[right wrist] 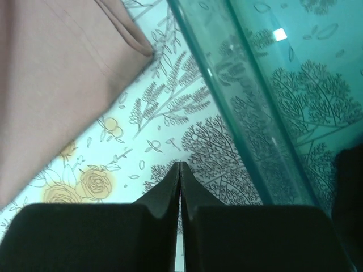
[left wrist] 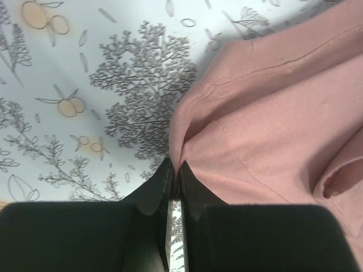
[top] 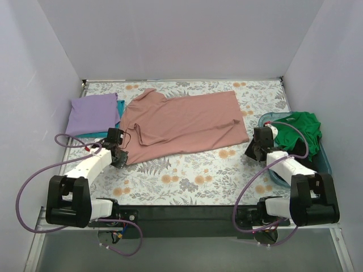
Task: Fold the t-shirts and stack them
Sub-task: Fold the tshirt
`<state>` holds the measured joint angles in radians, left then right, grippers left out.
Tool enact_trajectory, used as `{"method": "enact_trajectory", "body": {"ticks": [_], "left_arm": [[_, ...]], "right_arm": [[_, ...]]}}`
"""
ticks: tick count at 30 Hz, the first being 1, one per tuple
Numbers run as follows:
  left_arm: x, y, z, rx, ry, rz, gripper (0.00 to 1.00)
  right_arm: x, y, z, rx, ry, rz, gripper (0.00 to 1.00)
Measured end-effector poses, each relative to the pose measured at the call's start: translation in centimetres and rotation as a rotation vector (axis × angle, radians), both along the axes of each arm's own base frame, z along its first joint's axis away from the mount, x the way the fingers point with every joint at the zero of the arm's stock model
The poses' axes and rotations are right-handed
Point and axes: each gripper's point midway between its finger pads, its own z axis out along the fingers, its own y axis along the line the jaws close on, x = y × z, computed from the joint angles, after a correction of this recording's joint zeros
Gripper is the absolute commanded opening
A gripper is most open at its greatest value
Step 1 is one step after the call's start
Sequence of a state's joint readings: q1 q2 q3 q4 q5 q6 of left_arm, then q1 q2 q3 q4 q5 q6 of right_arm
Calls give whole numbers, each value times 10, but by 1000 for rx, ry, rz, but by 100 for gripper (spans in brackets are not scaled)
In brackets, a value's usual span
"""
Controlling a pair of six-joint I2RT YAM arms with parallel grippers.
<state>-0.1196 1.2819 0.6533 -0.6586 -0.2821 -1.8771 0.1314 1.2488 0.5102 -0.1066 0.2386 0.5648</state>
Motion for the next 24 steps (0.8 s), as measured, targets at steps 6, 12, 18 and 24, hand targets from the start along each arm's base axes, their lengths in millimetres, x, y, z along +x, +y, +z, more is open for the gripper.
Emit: {"method": "enact_trajectory", "body": {"ticks": [6, 12, 18, 24], "left_arm": [[-23, 6, -6, 14, 25, 29, 0], [-29, 6, -8, 12, 23, 30, 0], [-29, 6, -9, 12, 23, 30, 0], [-30, 7, -8, 11, 25, 36, 0]], "right_arm": [[38, 6, 19, -3, -31, 28, 31], [71, 15, 18, 5, -21, 58, 44], [72, 18, 0, 11, 29, 76, 16], [75, 19, -3, 18, 19, 75, 1]]}}
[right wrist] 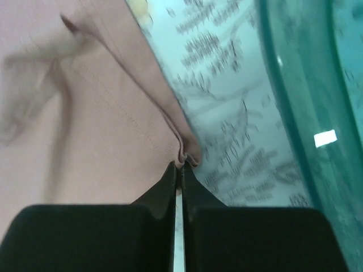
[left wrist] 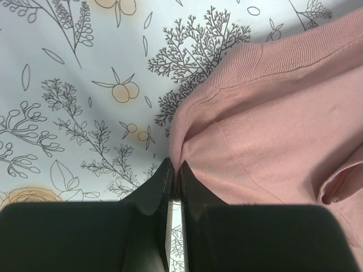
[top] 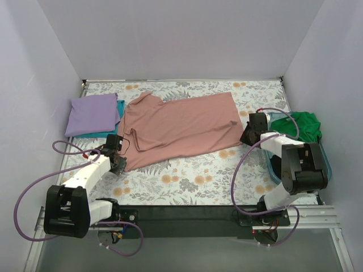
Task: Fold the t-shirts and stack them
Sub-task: Fold the tshirt
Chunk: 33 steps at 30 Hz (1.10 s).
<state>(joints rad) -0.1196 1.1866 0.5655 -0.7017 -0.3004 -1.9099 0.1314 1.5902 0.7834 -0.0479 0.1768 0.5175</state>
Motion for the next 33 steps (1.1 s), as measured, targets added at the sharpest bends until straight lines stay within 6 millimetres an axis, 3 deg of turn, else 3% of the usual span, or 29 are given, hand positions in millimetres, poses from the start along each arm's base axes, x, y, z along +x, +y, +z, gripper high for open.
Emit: {"method": "enact_trajectory", "body": {"ticks": [2, 9, 13, 17, 19, 20, 22, 23, 24, 25, 29, 33], "left_arm": [[-2, 0, 2, -2, -3, 8, 0], [-15, 3, 20, -9, -39, 54, 0], [-32, 6, 23, -6, -29, 68, 0], [-48, 9, 20, 6, 21, 74, 0], [-54, 10, 18, 11, 40, 77, 0], [-58, 11, 17, 12, 52, 77, 4], [-61, 11, 15, 14, 66, 79, 47], [-63, 11, 14, 17, 73, 76, 62], [-65, 12, 14, 18, 82, 73, 74], [-67, 12, 14, 22, 87, 75, 87], [-71, 16, 23, 35, 79, 86, 96], [-55, 19, 58, 40, -44, 96, 98]], "right_arm": [[-11, -2, 1, 0, -7, -7, 1], [-100, -22, 0, -25, 29, -72, 1], [-132, -26, -2, -9, 21, -104, 1], [-152, -25, -1, 25, 9, -122, 3], [-161, -23, -1, 49, 7, -129, 9], [-164, -21, -1, 62, 8, -130, 12], [-169, -19, -2, 84, 18, -139, 40], [-170, -17, -2, 96, 19, -140, 52], [-170, -14, -1, 107, 18, -133, 82], [-168, -10, 2, 125, 9, -120, 98], [-157, 0, 19, 161, -45, -80, 98], [-160, -4, 31, 146, -59, -78, 98]]}}
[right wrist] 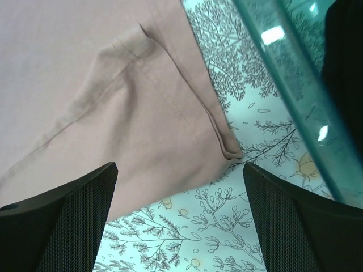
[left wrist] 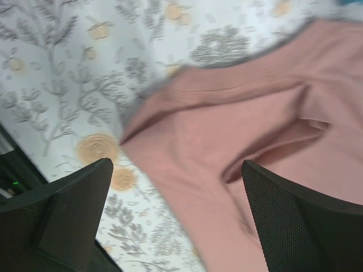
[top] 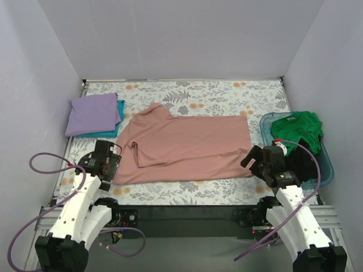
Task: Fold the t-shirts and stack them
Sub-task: Fold the tshirt
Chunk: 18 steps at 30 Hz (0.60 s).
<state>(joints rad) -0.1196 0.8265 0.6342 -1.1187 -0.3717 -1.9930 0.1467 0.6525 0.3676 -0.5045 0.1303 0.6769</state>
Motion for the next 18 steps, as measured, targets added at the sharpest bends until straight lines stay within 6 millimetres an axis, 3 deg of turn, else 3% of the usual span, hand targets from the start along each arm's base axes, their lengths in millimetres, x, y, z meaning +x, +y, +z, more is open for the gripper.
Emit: {"method": "enact_trajectory", "body": {"ticks": [4, 6, 9, 12, 18], "left_arm": [[29, -6, 38, -27, -170, -21, 98], [43, -14, 47, -51, -202, -68, 98], [60, -29, 39, -95, -177, -148, 98], [74, -45, 20, -137, -117, -229, 98], [84, -91, -7, -168, -54, -412, 98]], "right_arm": [[5, -1, 29, -19, -78, 34, 98], [9, 2, 42, -17, -113, 66, 98], [15, 12, 49, 2, -132, 132, 98], [17, 23, 42, 24, -99, 196, 98], [22, 38, 40, 43, -101, 278, 98]]}}
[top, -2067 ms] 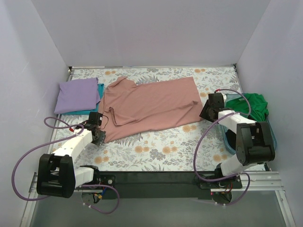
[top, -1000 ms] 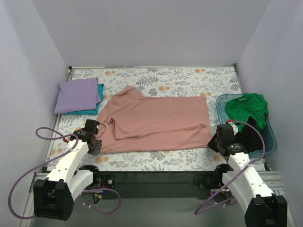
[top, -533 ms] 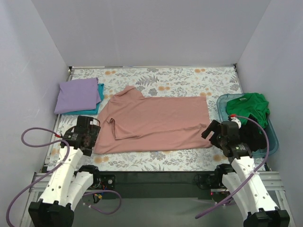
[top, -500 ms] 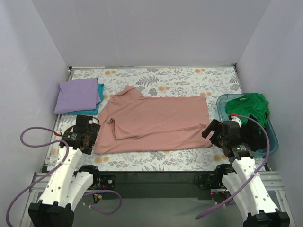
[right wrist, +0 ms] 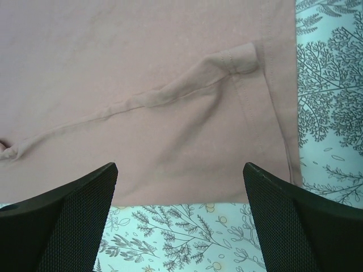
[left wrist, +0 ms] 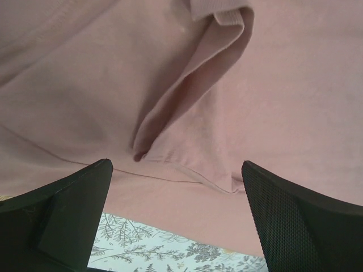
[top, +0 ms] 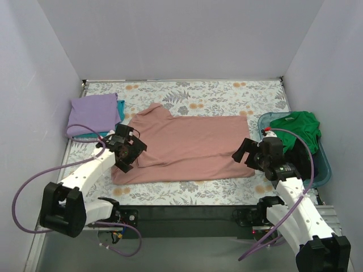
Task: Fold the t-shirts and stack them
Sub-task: Fold the tshirt
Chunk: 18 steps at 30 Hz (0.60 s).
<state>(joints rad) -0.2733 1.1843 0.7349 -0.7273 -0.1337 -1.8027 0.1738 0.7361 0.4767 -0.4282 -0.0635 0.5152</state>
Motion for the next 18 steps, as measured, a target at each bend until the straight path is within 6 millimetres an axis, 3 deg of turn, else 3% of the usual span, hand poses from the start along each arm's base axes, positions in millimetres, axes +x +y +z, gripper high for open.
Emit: {"method": "enact_trajectory", "body": {"ticks": [3, 7, 17, 18], "left_arm": [[-1, -13, -15, 12, 39, -48, 98], [-3, -11, -34, 40, 104, -39, 97], [4, -15, -42, 29, 94, -43, 47], [5, -16, -42, 28, 94, -44, 30]], "right_arm": [[4, 3, 3, 3, -20, 17, 98], [6, 3, 3, -3, -34, 23, 98], [1, -1, -16, -25, 5, 11, 99], [1, -2, -17, -27, 7, 10, 98]]}}
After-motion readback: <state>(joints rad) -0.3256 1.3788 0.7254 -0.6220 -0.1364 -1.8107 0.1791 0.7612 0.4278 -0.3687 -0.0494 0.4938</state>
